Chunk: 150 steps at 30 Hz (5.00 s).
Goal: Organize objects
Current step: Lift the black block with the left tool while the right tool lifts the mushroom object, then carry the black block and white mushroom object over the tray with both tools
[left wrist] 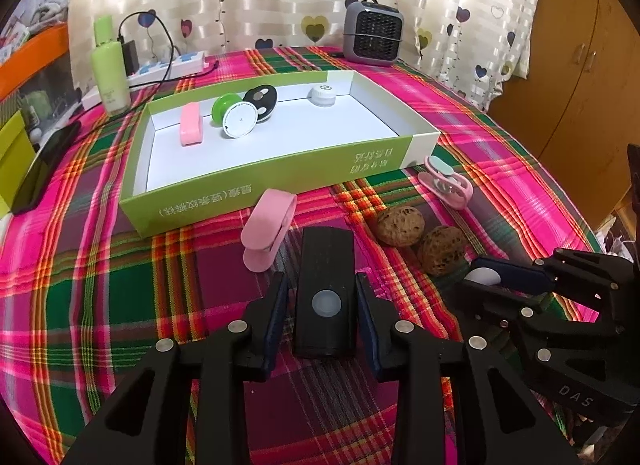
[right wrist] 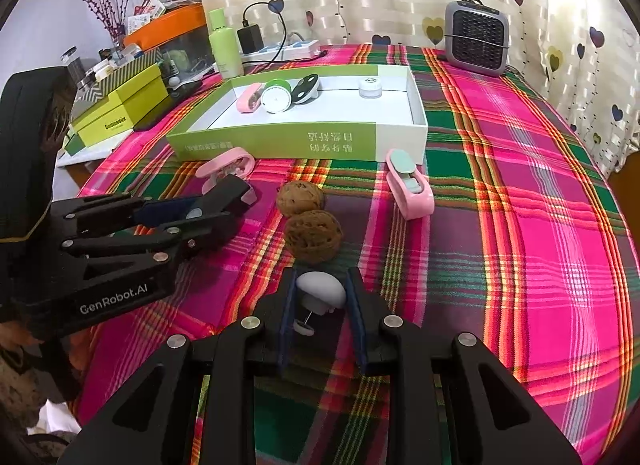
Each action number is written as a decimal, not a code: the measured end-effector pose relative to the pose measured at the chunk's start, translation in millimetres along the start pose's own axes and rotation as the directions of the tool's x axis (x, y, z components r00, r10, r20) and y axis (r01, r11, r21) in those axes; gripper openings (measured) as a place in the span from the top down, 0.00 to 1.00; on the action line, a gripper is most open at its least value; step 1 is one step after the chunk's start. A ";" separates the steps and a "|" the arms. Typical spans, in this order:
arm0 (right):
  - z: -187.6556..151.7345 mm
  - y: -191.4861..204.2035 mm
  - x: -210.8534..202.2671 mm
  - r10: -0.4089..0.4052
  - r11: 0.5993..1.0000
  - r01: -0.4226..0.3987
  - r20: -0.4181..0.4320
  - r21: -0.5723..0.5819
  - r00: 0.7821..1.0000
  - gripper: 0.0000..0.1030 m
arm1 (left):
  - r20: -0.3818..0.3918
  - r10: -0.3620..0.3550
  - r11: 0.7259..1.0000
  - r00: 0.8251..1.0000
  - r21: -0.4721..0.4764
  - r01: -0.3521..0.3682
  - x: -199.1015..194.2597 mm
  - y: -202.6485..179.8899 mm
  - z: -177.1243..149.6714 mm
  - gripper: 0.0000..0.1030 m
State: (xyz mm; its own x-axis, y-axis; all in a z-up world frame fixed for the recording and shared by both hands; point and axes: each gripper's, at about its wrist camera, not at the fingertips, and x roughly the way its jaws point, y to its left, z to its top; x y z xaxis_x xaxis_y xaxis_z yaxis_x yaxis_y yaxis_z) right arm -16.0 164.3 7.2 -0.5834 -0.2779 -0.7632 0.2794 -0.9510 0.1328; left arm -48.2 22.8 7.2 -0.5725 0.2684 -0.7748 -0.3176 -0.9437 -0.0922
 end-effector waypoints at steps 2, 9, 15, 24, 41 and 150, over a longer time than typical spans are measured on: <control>1.9 1.9 1.6 -0.003 1.000 0.003 -0.001 0.000 1.000 0.75 | 0.002 0.002 1.000 1.000 -0.004 -0.002 -0.7 2.1 -0.6 0.76; 4.2 6.5 4.5 -0.022 1.000 0.022 0.000 0.006 1.000 0.75 | 0.007 -0.022 0.999 1.000 -0.025 0.023 -3.0 7.2 -2.0 0.76; 5.8 8.9 4.4 -0.016 1.000 0.016 0.009 0.004 1.000 0.75 | 0.020 -0.014 0.999 1.000 -0.042 0.015 -8.7 13.5 -5.9 0.76; 7.5 14.2 -0.1 0.041 0.999 -0.040 0.033 -0.017 0.999 0.75 | 0.054 -0.002 0.999 0.999 -0.053 0.005 -24.2 11.3 -8.4 0.76; 21.7 13.0 -13.5 0.087 0.996 -0.084 0.097 -0.036 0.991 0.75 | 0.100 0.005 0.997 0.995 -0.076 0.002 -41.1 11.0 3.2 0.76; 128.3 17.6 65.1 0.136 0.977 -0.125 0.058 -0.172 0.989 0.77 | 0.075 0.063 0.977 0.995 -0.210 -0.046 7.6 86.4 79.5 0.76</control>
State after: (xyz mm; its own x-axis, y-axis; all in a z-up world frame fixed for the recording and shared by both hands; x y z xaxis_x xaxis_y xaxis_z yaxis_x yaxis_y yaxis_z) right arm -146.9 112.1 41.1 -0.5829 -0.4124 -0.7001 0.4769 -0.8713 0.1161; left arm -140.1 -41.2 43.0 -0.6465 0.2221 -0.7299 -0.1248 -0.9746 -0.1861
